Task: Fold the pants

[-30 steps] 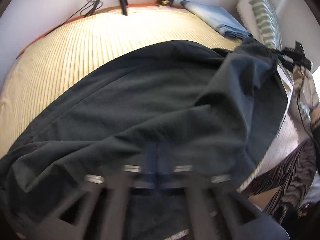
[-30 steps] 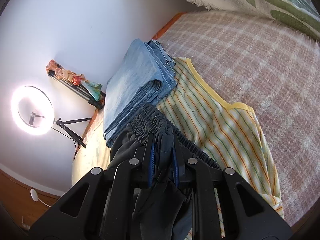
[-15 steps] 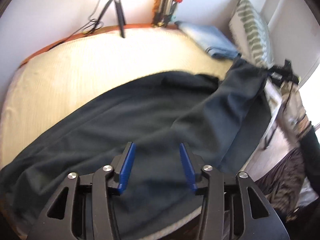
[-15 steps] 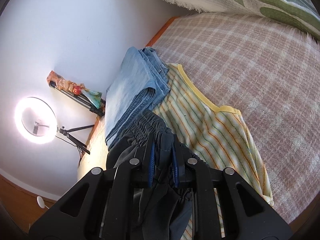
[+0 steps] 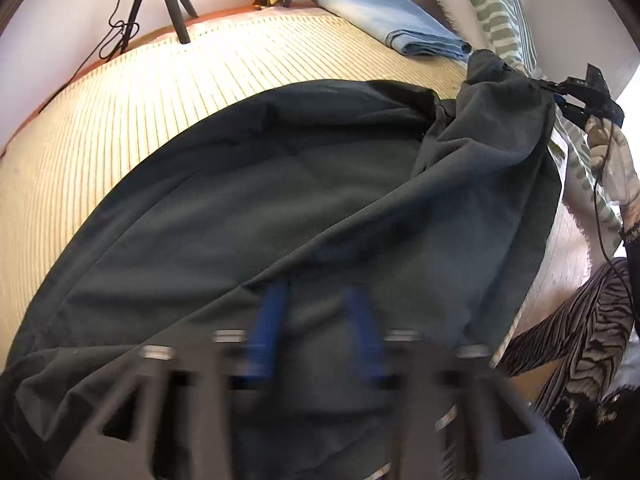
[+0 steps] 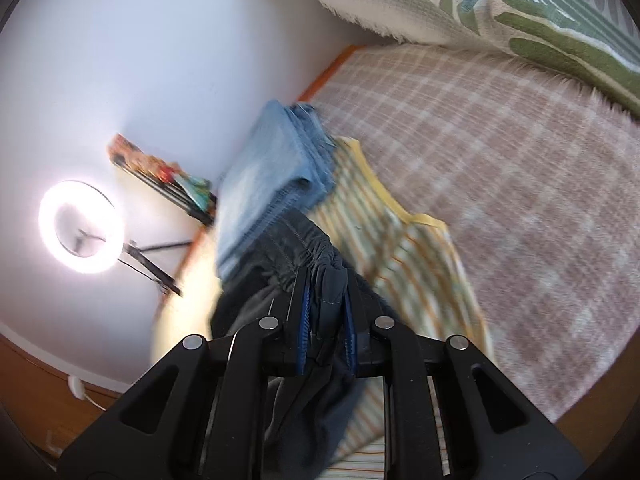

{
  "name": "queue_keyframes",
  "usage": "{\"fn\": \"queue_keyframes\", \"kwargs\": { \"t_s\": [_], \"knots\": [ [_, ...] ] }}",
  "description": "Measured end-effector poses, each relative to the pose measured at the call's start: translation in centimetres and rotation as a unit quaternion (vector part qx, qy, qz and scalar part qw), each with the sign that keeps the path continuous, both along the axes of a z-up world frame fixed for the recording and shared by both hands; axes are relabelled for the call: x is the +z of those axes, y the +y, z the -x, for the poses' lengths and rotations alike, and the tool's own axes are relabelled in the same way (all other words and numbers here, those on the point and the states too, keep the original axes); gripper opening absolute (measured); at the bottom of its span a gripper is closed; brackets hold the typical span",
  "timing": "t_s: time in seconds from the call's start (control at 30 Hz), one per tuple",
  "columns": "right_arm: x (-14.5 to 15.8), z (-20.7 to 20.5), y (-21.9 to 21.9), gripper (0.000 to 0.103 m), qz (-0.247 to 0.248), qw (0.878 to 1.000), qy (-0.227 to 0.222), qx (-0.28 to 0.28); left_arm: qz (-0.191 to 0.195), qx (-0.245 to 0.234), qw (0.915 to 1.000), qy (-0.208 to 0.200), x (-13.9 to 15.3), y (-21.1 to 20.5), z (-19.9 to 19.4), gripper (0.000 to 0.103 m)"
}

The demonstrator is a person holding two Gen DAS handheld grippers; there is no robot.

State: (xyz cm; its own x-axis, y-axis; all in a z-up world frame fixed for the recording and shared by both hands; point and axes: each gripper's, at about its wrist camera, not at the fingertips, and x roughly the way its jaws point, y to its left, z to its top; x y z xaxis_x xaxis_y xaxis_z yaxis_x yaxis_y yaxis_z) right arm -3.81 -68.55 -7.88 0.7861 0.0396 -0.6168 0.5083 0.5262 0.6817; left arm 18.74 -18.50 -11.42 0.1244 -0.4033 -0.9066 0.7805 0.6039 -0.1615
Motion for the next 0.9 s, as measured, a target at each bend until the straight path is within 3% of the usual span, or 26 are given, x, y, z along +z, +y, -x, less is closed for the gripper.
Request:
{"fn": "queue_keyframes", "kwargs": {
  "t_s": [0.03, 0.3, 0.4, 0.53, 0.8, 0.83, 0.87, 0.9],
  "knots": [
    [-0.4, -0.1, 0.1, 0.016, 0.000, 1.000, 0.008, 0.001, 0.002, 0.000, 1.0000, 0.002, 0.2, 0.3, 0.2, 0.003],
    [-0.6, -0.4, 0.1, 0.016, 0.005, 1.000, 0.016, -0.005, 0.016, -0.015, 0.9997, -0.008, 1.7, 0.9, 1.6, 0.004],
    [-0.4, -0.9, 0.6, 0.016, 0.008, 1.000, 0.017, -0.001, 0.026, -0.014, 0.9995, -0.013, 2.3, -0.1, 0.9, 0.017],
    [-0.3, -1.2, 0.9, 0.016, 0.010, 1.000, 0.015, 0.006, 0.025, -0.045, 0.9983, -0.028, 2.5, -3.1, 0.6, 0.048],
    [-0.7, -1.0, 0.5, 0.016, -0.002, 1.000, 0.013, 0.005, -0.005, -0.120, 0.9918, -0.043, 0.7, -8.2, 0.8, 0.051],
    [-0.7, -1.0, 0.4, 0.016, -0.003, 1.000, 0.011, 0.006, -0.006, -0.128, 0.9909, -0.041, 0.4, -8.6, 0.9, 0.046],
    [-0.7, -1.0, 0.4, 0.016, -0.003, 1.000, 0.010, 0.006, -0.006, -0.134, 0.9902, -0.038, 0.2, -8.7, 1.0, 0.024],
    [-0.7, -1.0, 0.3, 0.016, -0.002, 1.000, 0.011, 0.006, -0.005, -0.142, 0.9893, -0.031, 0.1, -8.9, 1.3, 0.008]
  ]
}}
